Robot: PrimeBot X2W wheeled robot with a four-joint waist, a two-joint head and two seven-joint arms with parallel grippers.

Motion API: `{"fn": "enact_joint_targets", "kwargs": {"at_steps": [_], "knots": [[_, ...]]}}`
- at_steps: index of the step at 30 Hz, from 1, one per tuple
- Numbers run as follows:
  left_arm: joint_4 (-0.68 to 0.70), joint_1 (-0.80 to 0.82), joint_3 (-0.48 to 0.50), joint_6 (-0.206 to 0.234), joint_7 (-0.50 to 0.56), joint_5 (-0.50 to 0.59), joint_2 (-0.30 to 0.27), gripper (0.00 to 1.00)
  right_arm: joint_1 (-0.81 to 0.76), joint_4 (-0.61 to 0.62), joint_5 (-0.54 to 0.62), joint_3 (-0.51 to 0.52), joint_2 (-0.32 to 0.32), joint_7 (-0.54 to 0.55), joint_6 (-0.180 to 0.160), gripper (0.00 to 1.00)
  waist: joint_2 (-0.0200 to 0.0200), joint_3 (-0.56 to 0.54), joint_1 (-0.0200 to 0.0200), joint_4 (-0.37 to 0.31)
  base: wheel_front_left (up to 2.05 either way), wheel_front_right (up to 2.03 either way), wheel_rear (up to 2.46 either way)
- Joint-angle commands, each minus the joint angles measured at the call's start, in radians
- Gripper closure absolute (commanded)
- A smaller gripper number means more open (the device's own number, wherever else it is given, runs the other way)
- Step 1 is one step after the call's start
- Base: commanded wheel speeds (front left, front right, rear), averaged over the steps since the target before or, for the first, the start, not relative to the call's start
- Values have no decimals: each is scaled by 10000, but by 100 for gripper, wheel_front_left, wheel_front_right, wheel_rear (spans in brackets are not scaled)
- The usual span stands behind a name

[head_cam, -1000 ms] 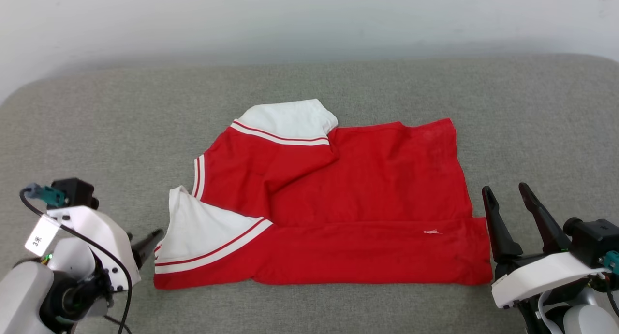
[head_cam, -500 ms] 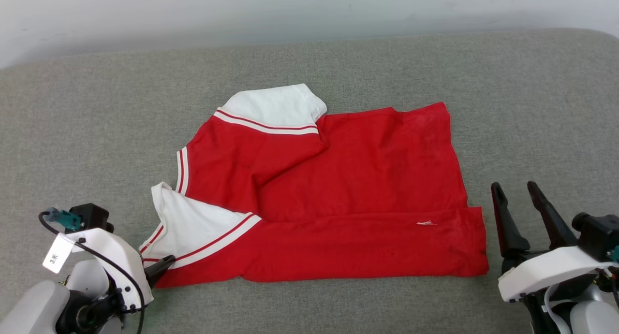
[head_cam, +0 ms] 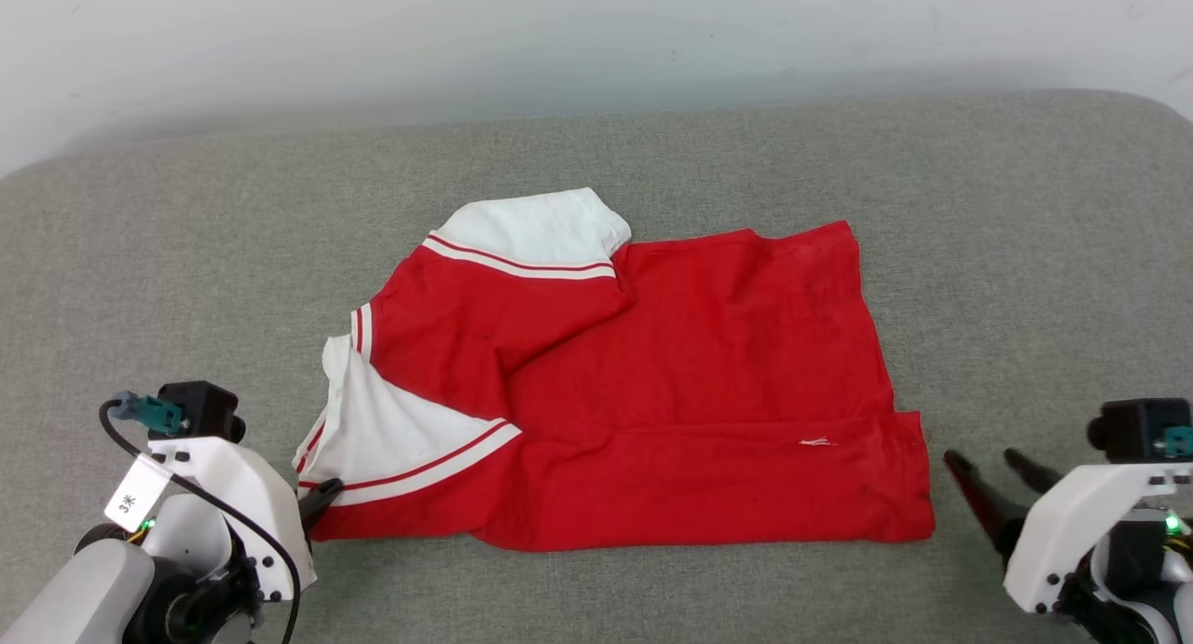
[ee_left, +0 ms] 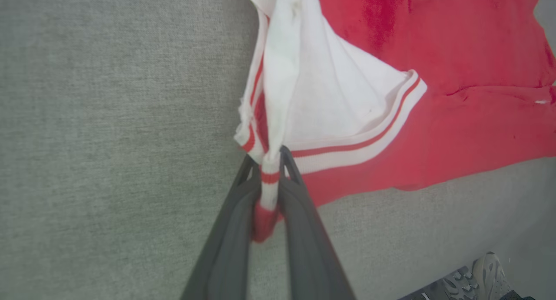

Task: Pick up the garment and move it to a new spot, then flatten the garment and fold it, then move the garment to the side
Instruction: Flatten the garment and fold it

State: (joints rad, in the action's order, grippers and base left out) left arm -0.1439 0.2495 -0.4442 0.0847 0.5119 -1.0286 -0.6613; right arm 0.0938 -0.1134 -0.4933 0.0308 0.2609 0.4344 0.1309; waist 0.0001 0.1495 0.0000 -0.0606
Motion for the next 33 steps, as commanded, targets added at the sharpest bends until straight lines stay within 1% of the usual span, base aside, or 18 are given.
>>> {"fn": "enact_joint_targets", "kwargs": {"at_steps": [1, 4, 7, 13, 17, 18, 19, 20, 23, 28, 33], "knots": [[208, -111, 28, 93, -76, 82, -54, 100, 162, 54, -135, -183, 63, 562, -4, 0, -1, 10, 0, 31, 0, 0, 0], [623, -129, 45, 235, -86, 177, -132, 100, 286, 50, -344, -510, 67, 1781, -4, 0, -1, 111, 0, 100, 0, 0, 0], [944, -108, 67, 344, -103, 227, -150, 100, 547, -53, -360, -774, 21, 2435, -6, 0, -1, 294, 0, 167, 0, 0, 0], [1231, 14, 60, 389, -154, 261, -93, 100, 1024, -759, -506, -1300, -88, 2863, -4, 0, -1, 755, 0, 343, 0, 0, 0], [1220, 77, 74, 346, -219, 260, -47, 100, 1110, -1285, -652, -1858, -83, 3019, -4, 0, -1, 969, 0, 447, 0, 0, 0], [1201, 82, 71, 335, -248, 257, -29, 100, 1105, -1403, -753, -1957, -79, 3056, -4, 46, -1, 991, 0, 465, 0, 0, 0], [1179, 86, 63, 318, -263, 260, -20, 100, 1137, -1454, -780, -2037, -54, 2984, -3, 71, -1, 1001, 0, 481, 0, 0, 0], [1158, 90, 61, 314, -302, 264, -10, 100, 1215, -1462, -824, -2077, -29, 2876, -3, 100, -1, 1000, 0, 492, 0, 0, 0], [1104, 25, 66, 251, -442, 306, 20, 100, 1337, -1470, -898, -2096, 161, 2685, -3, 100, -1, 882, 0, 504, 0, 0, 0], [1084, -366, 93, 112, -647, 60, 150, 100, 1216, -1185, -1035, -1992, 495, 2549, -4, 100, -1, 275, 0, 493, 0, 0, 0], [1185, -989, 125, 243, -713, -84, 13, 100, 686, -760, -1175, -1965, 654, 2664, -4, 100, -1, -521, 0, 515, 0, 0, 0]]}}
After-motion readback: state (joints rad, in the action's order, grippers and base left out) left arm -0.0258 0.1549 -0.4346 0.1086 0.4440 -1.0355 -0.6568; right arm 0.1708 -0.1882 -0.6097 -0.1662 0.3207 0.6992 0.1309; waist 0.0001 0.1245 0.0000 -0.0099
